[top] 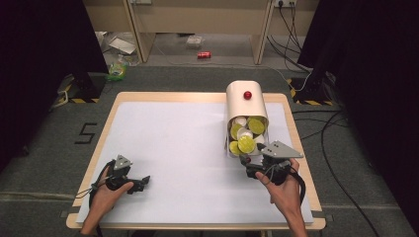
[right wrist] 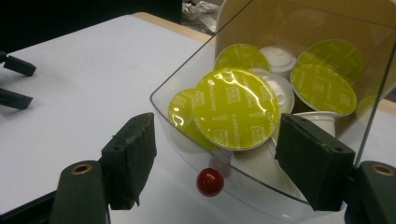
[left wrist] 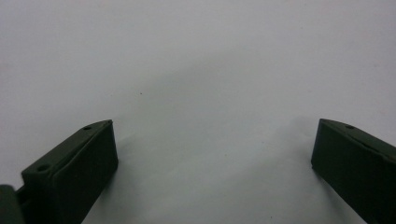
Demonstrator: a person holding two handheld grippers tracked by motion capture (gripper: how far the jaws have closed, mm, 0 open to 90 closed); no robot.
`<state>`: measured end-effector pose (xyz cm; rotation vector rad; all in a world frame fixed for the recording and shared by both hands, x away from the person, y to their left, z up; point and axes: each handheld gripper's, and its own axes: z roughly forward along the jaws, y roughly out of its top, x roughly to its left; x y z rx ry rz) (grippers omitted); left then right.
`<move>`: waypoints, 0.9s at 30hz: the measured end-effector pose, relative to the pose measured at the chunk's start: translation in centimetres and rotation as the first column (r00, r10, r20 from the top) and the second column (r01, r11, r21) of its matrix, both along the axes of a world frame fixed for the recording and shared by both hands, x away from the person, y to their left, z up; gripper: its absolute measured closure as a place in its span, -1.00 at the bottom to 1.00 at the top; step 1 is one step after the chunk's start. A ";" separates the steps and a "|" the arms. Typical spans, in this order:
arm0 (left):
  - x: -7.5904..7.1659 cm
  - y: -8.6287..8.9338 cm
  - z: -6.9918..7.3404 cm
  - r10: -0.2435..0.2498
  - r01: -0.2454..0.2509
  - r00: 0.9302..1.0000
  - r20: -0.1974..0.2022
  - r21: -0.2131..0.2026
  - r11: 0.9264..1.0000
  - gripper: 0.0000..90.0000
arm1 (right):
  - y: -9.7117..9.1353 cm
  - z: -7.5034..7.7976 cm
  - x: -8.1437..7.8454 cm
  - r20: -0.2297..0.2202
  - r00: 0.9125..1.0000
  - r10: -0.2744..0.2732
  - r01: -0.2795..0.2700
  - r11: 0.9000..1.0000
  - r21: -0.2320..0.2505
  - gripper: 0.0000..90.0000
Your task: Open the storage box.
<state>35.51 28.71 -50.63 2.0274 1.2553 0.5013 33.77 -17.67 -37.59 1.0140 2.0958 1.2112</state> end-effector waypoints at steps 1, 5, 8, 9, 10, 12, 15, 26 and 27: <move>0.0 0.0 0.0 0.000 0.000 1.000 0.000 0.000 1.000 -1.00 | -0.1 0.0 0.0 0.000 1.000 -0.004 0.004 1.000 0.000 -0.35; 0.0 0.0 0.0 0.000 0.000 1.000 -0.001 0.000 1.000 -1.00 | -0.2 0.1 0.2 0.005 1.000 -0.010 0.010 1.000 0.012 -0.35; 0.0 0.0 0.0 0.000 0.000 1.000 -0.001 0.001 1.000 -1.00 | -0.2 0.1 0.3 0.007 1.000 -0.014 0.014 1.000 0.020 -0.35; 0.0 0.0 0.0 0.001 -0.001 1.000 -0.002 0.002 1.000 -1.00 | -0.2 0.1 0.4 0.010 1.000 -0.018 0.018 1.000 0.025 -0.35; 0.0 0.0 0.0 0.001 -0.001 1.000 -0.002 0.002 1.000 -1.00 | -0.3 0.1 0.5 0.013 1.000 -0.020 0.020 0.999 0.027 -0.35; 0.0 0.0 0.0 0.002 -0.002 1.000 -0.002 0.002 1.000 -1.00 | -0.3 0.2 0.6 0.017 1.000 -0.023 0.023 0.999 0.034 -0.35; 0.1 0.0 0.0 0.001 -0.001 1.000 -0.004 0.004 1.000 -1.00 | -0.2 0.4 0.9 0.024 1.000 -0.020 0.019 0.999 0.040 -0.35; 0.0 -0.1 0.0 0.002 -0.002 1.000 -0.001 0.003 1.000 -1.00 | 0.4 0.5 1.3 0.034 0.999 -0.029 0.027 0.998 0.052 -0.36; 0.0 -0.1 0.0 0.002 -0.002 1.000 -0.001 0.003 1.000 -1.00 | 0.4 0.5 1.3 0.037 0.999 -0.028 0.026 0.998 0.051 -0.36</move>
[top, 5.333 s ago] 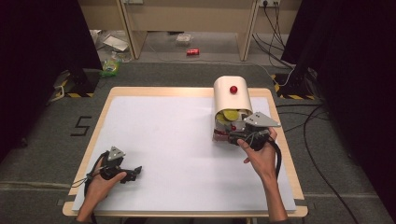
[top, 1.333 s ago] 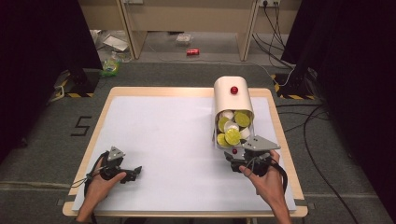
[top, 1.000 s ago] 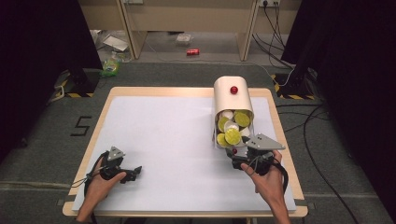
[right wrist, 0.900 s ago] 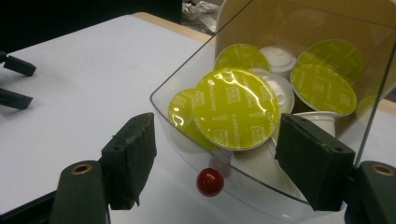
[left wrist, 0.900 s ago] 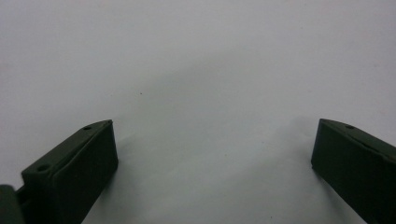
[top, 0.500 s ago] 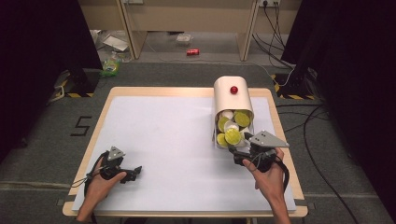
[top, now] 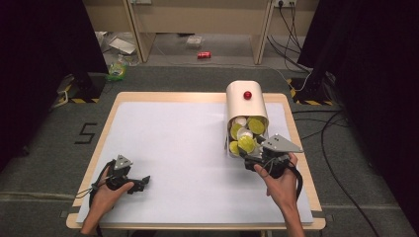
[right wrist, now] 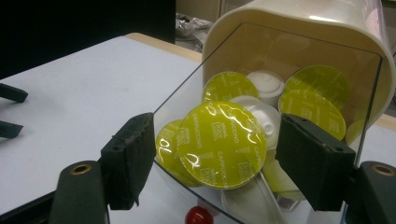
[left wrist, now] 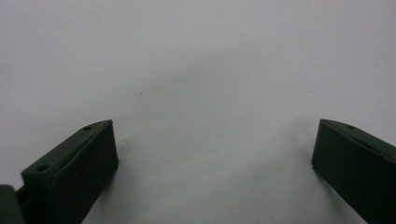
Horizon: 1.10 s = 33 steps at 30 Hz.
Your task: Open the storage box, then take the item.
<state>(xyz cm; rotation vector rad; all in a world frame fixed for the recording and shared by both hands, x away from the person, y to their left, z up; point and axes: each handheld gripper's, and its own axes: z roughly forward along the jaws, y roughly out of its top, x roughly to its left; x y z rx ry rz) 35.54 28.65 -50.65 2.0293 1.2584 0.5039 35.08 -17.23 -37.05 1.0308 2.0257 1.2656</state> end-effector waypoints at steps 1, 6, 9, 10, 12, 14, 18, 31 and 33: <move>0.0 0.0 0.0 0.000 0.000 1.000 0.000 0.000 1.000 -1.00 | 0.0 0.0 0.1 0.003 1.000 0.003 -0.003 1.000 -0.003 -0.36; 0.0 0.0 0.0 0.000 0.000 1.000 0.000 0.000 1.000 -1.00 | 0.1 0.1 0.3 0.007 1.000 -0.001 0.001 1.000 0.000 -0.36; 0.0 0.0 0.0 0.000 0.000 1.000 0.000 0.000 1.000 -1.00 | 0.0 0.1 0.6 0.006 1.000 -0.001 0.001 1.000 0.003 -0.37; 0.0 0.0 0.0 0.000 0.000 1.000 0.000 0.000 1.000 -1.00 | 0.0 0.1 0.7 0.003 1.000 -0.003 0.003 1.000 0.003 -0.37; 0.0 0.0 0.0 0.000 0.000 1.000 0.000 -0.001 1.000 -1.00 | 0.1 0.0 0.9 0.000 1.000 -0.005 0.005 1.000 0.003 -0.37; 0.0 0.0 0.0 0.000 0.000 1.000 -0.001 -0.001 1.000 -1.00 | 0.1 0.0 1.1 0.002 1.000 -0.009 0.009 1.000 -0.003 -0.37; 0.0 0.0 0.0 -0.001 0.001 1.000 0.000 -0.001 1.000 -1.00 | 0.1 0.2 1.5 0.001 1.000 -0.025 0.025 1.000 0.003 -0.37; 0.0 0.0 0.0 -0.001 0.001 1.000 0.000 -0.003 1.000 -1.00 | 1.1 -0.5 2.7 -0.050 0.999 -0.020 0.019 1.000 -0.019 -0.34; 0.0 0.0 0.0 -0.001 0.001 1.000 0.000 -0.003 1.000 -1.00 | 1.1 -0.6 2.7 -0.056 0.998 -0.018 0.017 1.000 -0.024 -0.33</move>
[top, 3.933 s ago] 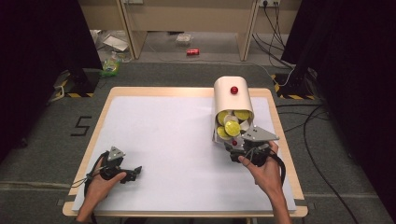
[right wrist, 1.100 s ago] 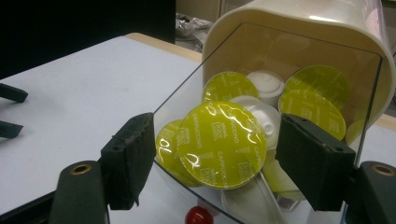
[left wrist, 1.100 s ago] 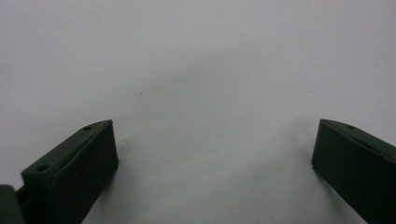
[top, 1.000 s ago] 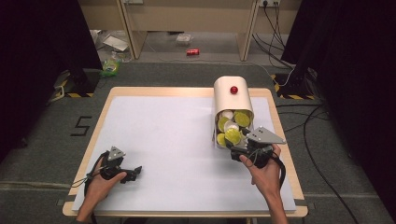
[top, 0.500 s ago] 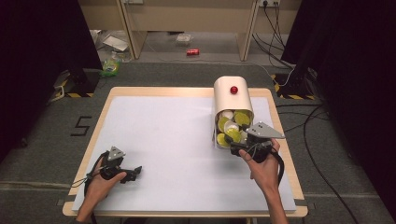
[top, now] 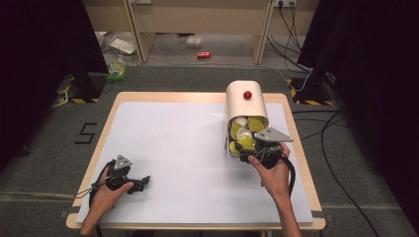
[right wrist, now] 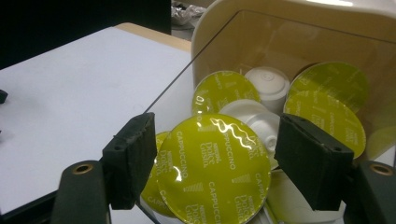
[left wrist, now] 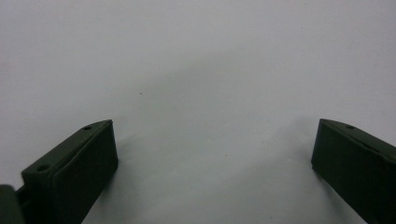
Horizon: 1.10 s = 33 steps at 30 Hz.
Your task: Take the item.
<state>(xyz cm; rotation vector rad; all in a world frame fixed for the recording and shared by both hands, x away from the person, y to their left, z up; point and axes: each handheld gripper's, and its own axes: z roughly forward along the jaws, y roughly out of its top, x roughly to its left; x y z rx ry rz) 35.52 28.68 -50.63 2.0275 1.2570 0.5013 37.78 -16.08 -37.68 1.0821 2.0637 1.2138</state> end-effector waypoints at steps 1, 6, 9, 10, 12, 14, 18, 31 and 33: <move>0.0 0.0 0.0 0.000 0.000 1.000 0.000 0.000 1.000 -1.00 | 0.0 0.0 0.0 -0.004 1.000 0.001 -0.001 1.000 -0.004 -0.32; 0.0 0.0 0.0 0.000 0.000 1.000 0.001 0.000 1.000 -1.00 | 0.0 -0.2 0.0 -0.020 1.000 0.008 -0.008 1.000 -0.013 -0.27; 0.0 0.0 0.0 0.000 0.000 1.000 0.000 0.000 1.000 -1.00 | 0.0 -0.4 0.0 -0.028 1.000 0.014 -0.014 1.000 -0.016 -0.21; 0.0 0.0 0.0 0.000 0.000 1.000 0.000 0.000 1.000 -1.00 | 0.0 -0.4 0.1 -0.032 0.999 0.017 -0.017 1.000 -0.013 -0.20; 0.0 0.0 0.0 0.000 0.000 1.000 0.000 0.000 1.000 -1.00 | 0.0 -0.5 0.1 -0.033 0.999 0.017 -0.017 1.000 -0.014 -0.17; 0.0 0.0 0.0 0.000 0.000 1.000 0.000 0.000 1.000 -1.00 | 0.0 -0.5 0.0 -0.036 0.999 0.014 -0.014 1.000 -0.012 -0.16; 0.0 0.0 0.0 0.000 0.000 1.000 0.000 0.000 1.000 -1.00 | 0.1 -0.4 -0.1 -0.024 1.000 0.009 -0.010 1.000 -0.022 -0.15; 0.0 0.0 0.0 0.000 0.000 1.000 0.000 0.000 1.000 -1.00 | -0.5 1.2 -1.1 0.038 0.999 -0.010 0.009 0.999 0.038 -0.14; 0.0 0.0 0.0 0.000 0.000 1.000 0.000 0.000 1.000 -1.00 | -0.6 1.4 -1.2 0.045 0.999 -0.013 0.011 0.999 0.043 -0.14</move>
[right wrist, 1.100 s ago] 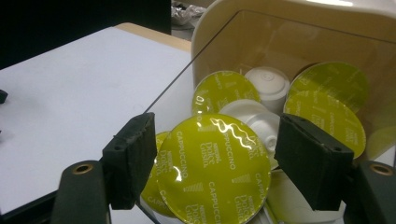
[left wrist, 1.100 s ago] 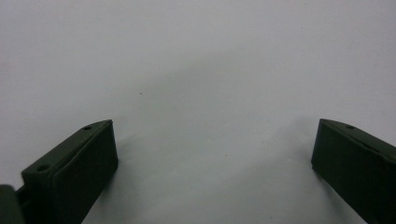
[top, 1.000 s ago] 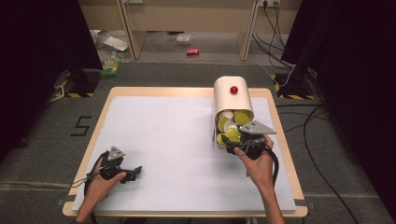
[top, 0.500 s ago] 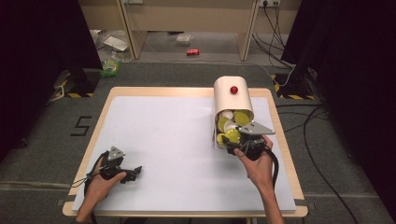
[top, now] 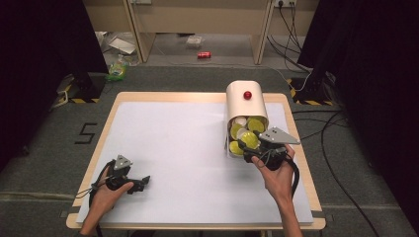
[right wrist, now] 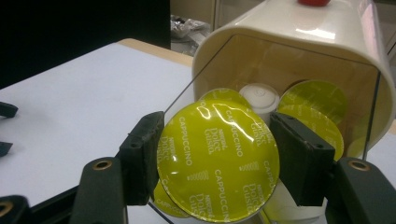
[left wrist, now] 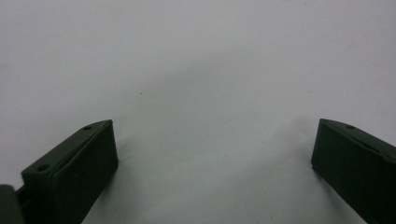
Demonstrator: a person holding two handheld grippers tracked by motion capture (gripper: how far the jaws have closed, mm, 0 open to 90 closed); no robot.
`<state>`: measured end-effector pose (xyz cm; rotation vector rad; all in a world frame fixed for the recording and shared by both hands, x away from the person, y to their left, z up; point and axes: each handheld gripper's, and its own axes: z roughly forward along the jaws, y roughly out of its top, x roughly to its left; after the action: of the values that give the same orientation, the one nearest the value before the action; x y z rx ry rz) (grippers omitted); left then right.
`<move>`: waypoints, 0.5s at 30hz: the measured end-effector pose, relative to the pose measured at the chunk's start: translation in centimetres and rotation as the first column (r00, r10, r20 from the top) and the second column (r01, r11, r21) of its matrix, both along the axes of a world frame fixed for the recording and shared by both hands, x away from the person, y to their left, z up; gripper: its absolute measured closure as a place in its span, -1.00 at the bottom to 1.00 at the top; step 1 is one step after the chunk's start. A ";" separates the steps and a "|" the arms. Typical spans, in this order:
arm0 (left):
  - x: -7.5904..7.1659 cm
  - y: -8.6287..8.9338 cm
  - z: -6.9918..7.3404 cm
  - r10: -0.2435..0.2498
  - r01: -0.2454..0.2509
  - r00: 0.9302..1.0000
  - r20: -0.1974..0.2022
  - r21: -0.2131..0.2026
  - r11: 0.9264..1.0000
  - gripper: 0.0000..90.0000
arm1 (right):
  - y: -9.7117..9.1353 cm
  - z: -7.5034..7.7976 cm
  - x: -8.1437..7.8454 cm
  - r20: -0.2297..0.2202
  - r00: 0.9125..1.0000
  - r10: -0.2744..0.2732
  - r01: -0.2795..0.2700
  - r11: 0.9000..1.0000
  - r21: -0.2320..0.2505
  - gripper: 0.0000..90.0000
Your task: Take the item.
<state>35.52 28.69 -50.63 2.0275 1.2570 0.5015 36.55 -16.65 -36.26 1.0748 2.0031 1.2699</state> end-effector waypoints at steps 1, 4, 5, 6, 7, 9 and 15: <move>0.0 0.0 0.0 0.000 0.000 1.000 0.000 0.000 1.000 -1.00 | 0.0 0.1 0.0 0.006 1.000 -0.001 0.001 1.000 0.000 -0.14; 0.0 0.0 0.0 0.000 0.000 1.000 0.000 0.000 1.000 -1.00 | -0.2 0.4 -0.2 0.012 1.000 -0.002 0.002 1.000 0.010 -0.14; 0.0 0.0 0.0 0.000 0.000 1.000 0.000 0.000 1.000 -1.00 | -0.2 0.5 -0.3 0.014 1.000 -0.003 0.003 1.000 0.013 -0.14; 0.0 0.0 0.0 0.000 0.000 1.000 0.000 0.000 1.000 -1.00 | -0.3 0.6 -0.4 0.017 1.000 -0.006 0.006 1.000 0.011 -0.14; 0.0 0.0 0.0 0.000 0.000 1.000 0.000 0.000 1.000 -1.00 | -0.4 0.6 -0.5 0.018 1.000 -0.006 0.006 1.000 0.016 -0.14; 0.0 0.0 0.0 0.000 0.000 1.000 0.000 0.000 1.000 -1.00 | -0.6 0.8 -0.6 0.026 1.000 -0.011 0.011 1.000 0.017 -0.14; 0.0 0.0 0.0 0.000 0.000 1.000 0.000 0.000 1.000 -1.00 | -1.4 1.4 -1.0 0.040 0.999 -0.029 0.027 0.999 0.029 -0.14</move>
<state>35.52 28.69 -50.63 2.0274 1.2568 0.5007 35.56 -18.08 -34.86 1.0784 1.9393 1.2990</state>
